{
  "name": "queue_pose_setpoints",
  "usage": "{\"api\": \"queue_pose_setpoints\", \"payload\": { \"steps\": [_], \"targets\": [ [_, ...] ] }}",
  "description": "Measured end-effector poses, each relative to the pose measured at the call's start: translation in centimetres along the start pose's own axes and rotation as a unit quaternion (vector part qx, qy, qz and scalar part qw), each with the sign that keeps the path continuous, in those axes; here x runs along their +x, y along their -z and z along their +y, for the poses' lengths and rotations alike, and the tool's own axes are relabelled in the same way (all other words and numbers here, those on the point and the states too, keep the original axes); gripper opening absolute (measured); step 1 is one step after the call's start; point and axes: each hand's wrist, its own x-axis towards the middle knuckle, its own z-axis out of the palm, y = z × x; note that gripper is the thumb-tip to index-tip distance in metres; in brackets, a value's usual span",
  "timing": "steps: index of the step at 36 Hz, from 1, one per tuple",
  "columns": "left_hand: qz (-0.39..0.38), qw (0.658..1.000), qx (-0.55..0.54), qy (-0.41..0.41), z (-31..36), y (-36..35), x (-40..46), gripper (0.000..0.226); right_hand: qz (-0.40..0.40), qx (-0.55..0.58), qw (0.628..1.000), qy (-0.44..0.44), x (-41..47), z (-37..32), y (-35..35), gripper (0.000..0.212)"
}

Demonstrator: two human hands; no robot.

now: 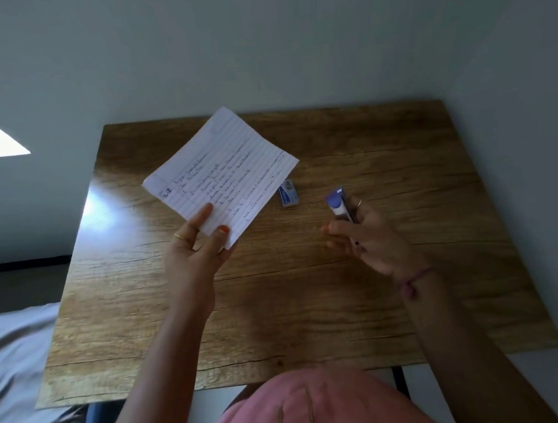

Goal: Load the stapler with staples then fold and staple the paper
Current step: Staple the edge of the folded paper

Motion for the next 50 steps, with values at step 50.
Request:
{"api": "queue_pose_setpoints", "payload": {
  "steps": [50],
  "targets": [
    [-0.262,0.960,0.090,-0.027,3.7,-3.8,-3.5,0.056,-0.102,0.138,0.984,-0.051,-5.1,0.0,-6.5,0.030]
  ]
}}
